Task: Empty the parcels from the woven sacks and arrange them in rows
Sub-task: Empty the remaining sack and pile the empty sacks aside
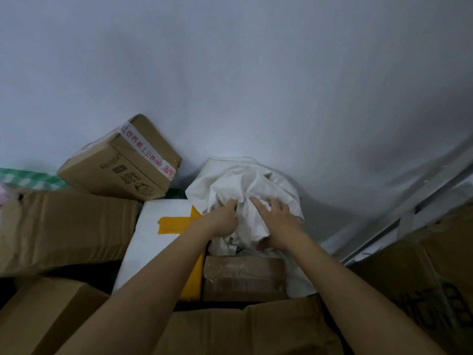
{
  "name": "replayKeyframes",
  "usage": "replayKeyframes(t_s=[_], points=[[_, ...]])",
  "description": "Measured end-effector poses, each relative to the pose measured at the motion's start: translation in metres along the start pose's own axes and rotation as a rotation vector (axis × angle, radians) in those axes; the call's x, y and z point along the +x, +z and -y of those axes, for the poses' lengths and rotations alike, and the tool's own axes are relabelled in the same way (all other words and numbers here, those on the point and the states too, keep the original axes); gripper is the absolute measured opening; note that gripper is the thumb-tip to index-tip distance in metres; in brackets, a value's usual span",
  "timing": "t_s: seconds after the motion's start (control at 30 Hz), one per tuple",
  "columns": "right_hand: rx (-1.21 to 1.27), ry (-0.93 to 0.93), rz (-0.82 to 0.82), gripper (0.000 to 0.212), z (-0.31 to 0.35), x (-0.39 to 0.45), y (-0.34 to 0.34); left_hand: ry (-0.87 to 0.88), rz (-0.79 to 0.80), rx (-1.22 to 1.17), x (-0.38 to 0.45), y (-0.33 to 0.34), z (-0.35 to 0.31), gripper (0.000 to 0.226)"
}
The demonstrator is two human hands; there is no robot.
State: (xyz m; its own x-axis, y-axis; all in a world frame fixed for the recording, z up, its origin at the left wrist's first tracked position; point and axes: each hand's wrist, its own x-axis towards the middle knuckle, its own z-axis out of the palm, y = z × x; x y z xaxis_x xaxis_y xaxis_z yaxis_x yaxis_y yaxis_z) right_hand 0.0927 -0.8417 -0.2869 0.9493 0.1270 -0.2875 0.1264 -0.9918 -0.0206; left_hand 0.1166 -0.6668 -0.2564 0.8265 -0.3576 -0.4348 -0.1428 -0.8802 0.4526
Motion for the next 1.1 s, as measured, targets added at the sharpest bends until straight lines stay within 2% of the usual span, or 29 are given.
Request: replayKeyframes(t_s=[0.03, 0.1, 0.13, 0.17, 0.23, 0.27, 0.3, 0.37, 0.43, 0.47, 0.5, 0.53, 0.57, 0.6, 0.63, 0.7, 0.77, 0.83, 0.87, 0.97, 1.03, 1.1], points=[[-0.04, 0.005, -0.014, 0.113, 0.002, 0.006, 0.004, 0.015, -0.042, 0.073, -0.002, -0.006, -0.001, 0.036], [-0.117, 0.028, -0.006, 0.099, 0.014, 0.014, 0.01, 0.064, -0.32, 0.258, -0.006, -0.013, -0.003, 0.036], [-0.158, 0.037, 0.017, 0.092, 0.022, 0.019, 0.015, 0.102, -0.471, 0.319, -0.005, -0.015, -0.004, 0.046], [-0.197, 0.034, 0.023, 0.088, 0.03, 0.021, 0.018, 0.134, -0.554, 0.348, -0.002, -0.017, -0.006, 0.061], [-0.256, -0.01, -0.046, 0.084, 0.039, 0.024, 0.016, 0.108, -0.451, 0.286, 0.01, -0.018, -0.008, 0.079], [-0.266, -0.028, -0.082, 0.084, 0.038, 0.024, 0.014, 0.065, -0.341, 0.197, 0.021, -0.015, -0.004, 0.077], [-0.246, -0.034, -0.029, 0.087, 0.036, 0.02, 0.011, 0.024, -0.248, 0.104, 0.031, -0.01, 0.0, 0.069], [-0.13, -0.059, 0.102, 0.099, 0.021, 0.018, 0.015, -0.012, -0.183, 0.023, 0.042, 0.001, 0.009, 0.052], [0.12, -0.046, 0.273, 0.107, 0.006, 0.008, -0.001, -0.064, -0.167, 0.064, 0.042, 0.01, 0.012, 0.046], [0.291, -0.04, 0.286, 0.102, 0.0, 0.003, -0.011, -0.089, -0.171, 0.124, 0.041, 0.013, 0.013, 0.047], [0.4, -0.046, 0.239, 0.092, -0.004, -0.002, -0.024, -0.1, -0.2, 0.232, 0.041, 0.017, 0.012, 0.047], [0.401, -0.042, 0.134, 0.082, -0.006, -0.004, -0.034, -0.101, -0.248, 0.367, 0.038, 0.021, 0.011, 0.047], [0.318, -0.019, -0.002, 0.081, -0.008, -0.005, -0.039, -0.093, -0.287, 0.484, 0.036, 0.025, 0.009, 0.047], [0.209, 0.016, -0.086, 0.09, -0.007, -0.005, -0.042, -0.085, -0.297, 0.559, 0.036, 0.029, 0.01, 0.047], [0.157, 0.064, -0.077, 0.106, -0.005, -0.002, -0.041, -0.087, -0.279, 0.591, 0.037, 0.032, 0.011, 0.048], [0.178, 0.155, 0.085, 0.129, 0.001, 0.007, -0.028, -0.094, -0.204, 0.54, 0.039, 0.031, 0.015, 0.049], [0.27, 0.21, 0.203, 0.138, 0.005, 0.017, -0.009, -0.086, -0.104, 0.438, 0.036, 0.021, 0.017, 0.052], [0.32, 0.213, 0.224, 0.144, 0.006, 0.022, 0.005, -0.094, -0.005, 0.357, 0.032, 0.01, 0.016, 0.063], [0.326, 0.217, 0.232, 0.146, 0.009, 0.026, 0.012, -0.101, 0.021, 0.331, 0.031, 0.006, 0.016, 0.077], [0.29, 0.269, 0.258, 0.145, 0.015, 0.03, 0.022, -0.069, -0.082, 0.348, 0.033, 0.002, 0.004, 0.126], [0.261, 0.292, 0.282, 0.142, 0.016, 0.036, 0.027, -0.032, -0.166, 0.393, 0.043, 0.006, 0.0, 0.138], [0.252, 0.288, 0.305, 0.136, 0.015, 0.04, 0.029, -0.053, -0.119, 0.424, 0.052, 0.012, 0.0, 0.139]])
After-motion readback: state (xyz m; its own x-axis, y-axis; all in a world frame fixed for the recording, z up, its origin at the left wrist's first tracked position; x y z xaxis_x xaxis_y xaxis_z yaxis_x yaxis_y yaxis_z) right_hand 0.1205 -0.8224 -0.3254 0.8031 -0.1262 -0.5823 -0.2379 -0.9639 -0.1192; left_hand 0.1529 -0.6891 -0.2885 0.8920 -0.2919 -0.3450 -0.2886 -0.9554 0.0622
